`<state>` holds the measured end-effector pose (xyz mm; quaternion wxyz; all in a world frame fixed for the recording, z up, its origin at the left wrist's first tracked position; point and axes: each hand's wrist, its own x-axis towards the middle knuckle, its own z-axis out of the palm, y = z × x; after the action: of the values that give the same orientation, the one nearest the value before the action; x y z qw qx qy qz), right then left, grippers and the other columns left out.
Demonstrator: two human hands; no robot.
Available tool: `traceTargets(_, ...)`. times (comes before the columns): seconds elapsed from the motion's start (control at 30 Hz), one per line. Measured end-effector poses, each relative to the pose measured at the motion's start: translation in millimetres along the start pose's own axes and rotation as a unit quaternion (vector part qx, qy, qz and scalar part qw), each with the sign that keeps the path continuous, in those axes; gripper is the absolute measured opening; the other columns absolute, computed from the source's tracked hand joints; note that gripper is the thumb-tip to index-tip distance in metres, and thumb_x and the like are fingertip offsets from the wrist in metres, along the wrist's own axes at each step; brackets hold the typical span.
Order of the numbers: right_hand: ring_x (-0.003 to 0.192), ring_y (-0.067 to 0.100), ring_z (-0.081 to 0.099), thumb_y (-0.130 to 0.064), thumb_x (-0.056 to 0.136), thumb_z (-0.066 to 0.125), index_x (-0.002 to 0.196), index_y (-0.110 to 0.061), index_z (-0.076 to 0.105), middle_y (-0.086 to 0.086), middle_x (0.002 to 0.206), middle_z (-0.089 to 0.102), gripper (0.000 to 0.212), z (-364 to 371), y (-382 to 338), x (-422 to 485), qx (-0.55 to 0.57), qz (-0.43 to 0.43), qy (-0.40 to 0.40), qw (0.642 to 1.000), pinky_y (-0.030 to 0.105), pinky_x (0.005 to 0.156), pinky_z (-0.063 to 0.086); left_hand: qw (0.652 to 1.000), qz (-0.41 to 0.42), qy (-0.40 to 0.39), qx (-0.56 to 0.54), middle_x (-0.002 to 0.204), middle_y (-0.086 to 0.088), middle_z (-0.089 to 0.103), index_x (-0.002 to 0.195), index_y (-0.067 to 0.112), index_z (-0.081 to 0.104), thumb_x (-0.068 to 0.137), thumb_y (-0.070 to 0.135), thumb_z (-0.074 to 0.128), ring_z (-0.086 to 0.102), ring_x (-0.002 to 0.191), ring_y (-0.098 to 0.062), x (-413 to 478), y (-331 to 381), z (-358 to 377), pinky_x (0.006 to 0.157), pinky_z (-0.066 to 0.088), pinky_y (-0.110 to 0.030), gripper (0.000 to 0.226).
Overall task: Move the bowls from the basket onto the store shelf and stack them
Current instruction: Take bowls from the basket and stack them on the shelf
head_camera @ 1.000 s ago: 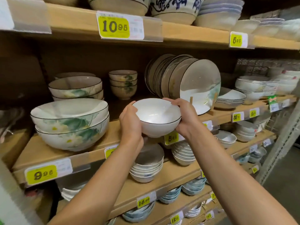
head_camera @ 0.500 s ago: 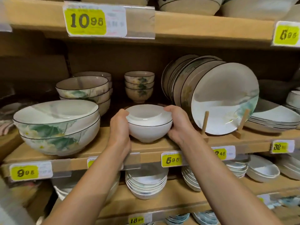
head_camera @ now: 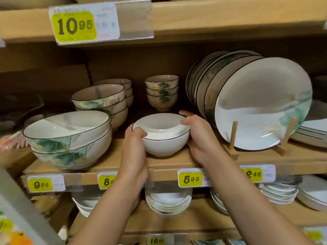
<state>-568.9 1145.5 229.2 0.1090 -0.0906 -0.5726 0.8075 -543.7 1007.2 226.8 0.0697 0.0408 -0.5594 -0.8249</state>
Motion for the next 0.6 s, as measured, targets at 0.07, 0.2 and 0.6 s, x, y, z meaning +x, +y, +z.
traceTargets(0.07, 0.106, 0.028, 0.061, -0.006, 0.082, 0.05, 0.12, -0.016, 0.061, 0.013, 0.114, 0.065, 0.041, 0, -8, 3, 0.011, 0.023, -0.004, 1.0, 0.043, 0.097, 0.049, 0.999, -0.024, -0.026, 0.005, 0.109, -0.01, 0.073, 0.117, 0.007, 0.064, 0.079, 0.006, 0.043, 0.064, 0.108, -0.028, 8, 4, -6, 0.102, 0.047, -0.047, 0.044)
traceTargets(0.2, 0.104, 0.035, 0.064, -0.001, 0.08, 0.048, 0.116, -0.007, 0.064, 0.019, 0.111, 0.068, 0.04, 4, -16, 5, 0.029, 0.069, -0.005, 0.997, 0.048, 0.097, 0.05, 0.996, -0.066, -0.061, 0.014, 0.107, -0.013, 0.074, 0.114, 0.004, 0.065, 0.077, 0.006, 0.042, 0.066, 0.107, -0.03, 20, 10, -9, 0.097, 0.051, -0.045, 0.044)
traceTargets(0.6, 0.102, 0.032, 0.064, -0.001, 0.079, 0.046, 0.104, -0.008, 0.066, 0.016, 0.106, 0.069, 0.033, 3, -7, -12, 0.014, 0.038, 0.015, 0.999, 0.043, 0.092, 0.053, 0.994, 0.019, -0.071, 0.076, 0.115, -0.003, 0.069, 0.127, 0.015, 0.056, 0.076, 0.018, 0.049, 0.063, 0.11, -0.02, 8, -2, -13, 0.097, 0.05, -0.039, 0.052)
